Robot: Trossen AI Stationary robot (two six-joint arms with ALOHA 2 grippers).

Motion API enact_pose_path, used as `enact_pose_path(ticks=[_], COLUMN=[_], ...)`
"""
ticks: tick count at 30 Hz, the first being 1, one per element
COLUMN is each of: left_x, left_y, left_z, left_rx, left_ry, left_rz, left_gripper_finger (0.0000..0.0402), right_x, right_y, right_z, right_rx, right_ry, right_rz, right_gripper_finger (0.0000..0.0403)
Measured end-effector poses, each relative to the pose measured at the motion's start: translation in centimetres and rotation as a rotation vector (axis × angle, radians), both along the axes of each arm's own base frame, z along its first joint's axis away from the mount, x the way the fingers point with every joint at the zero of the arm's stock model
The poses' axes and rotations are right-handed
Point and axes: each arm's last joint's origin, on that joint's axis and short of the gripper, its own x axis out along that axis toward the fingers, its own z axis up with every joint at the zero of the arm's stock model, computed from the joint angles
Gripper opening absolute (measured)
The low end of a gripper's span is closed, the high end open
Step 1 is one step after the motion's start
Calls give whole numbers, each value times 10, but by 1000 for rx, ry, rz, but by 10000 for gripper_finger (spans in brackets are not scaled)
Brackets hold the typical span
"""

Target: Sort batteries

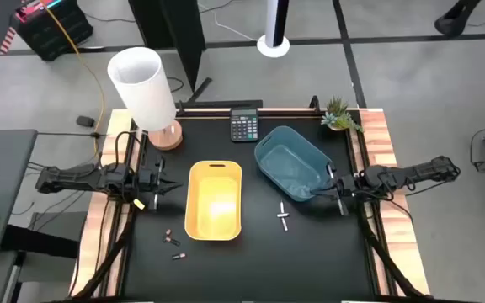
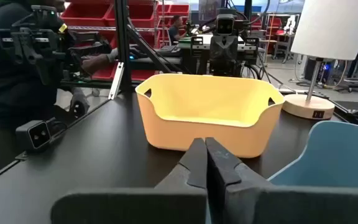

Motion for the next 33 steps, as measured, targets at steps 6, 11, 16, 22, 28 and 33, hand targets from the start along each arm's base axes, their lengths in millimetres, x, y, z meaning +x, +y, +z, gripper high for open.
enact_pose_path(ticks=[6, 11, 16, 22, 28, 33], left_x=[0, 0, 0, 0, 0, 0], left_y=[0, 0, 0, 0, 0, 0], left_z=[0, 0, 0, 0, 0, 0], left_rx=[0, 0, 0, 0, 0, 0], left_ry=[1, 1, 0, 0, 1, 0], left_rz=[0, 0, 0, 0, 0, 0], left_gripper_finger=[0, 0, 0, 0, 0, 0], right_x=[0, 0, 0, 0, 0, 0], right_y=[0, 0, 0, 0, 0, 0], right_z=[0, 0, 0, 0, 0, 0], right_rx=[3, 3, 3, 2, 2, -8], right_ry=[0, 0, 1, 1, 0, -1], right_rz=[0, 0, 0, 0, 0, 0], right_gripper_finger=[9, 9, 9, 9, 9, 9])
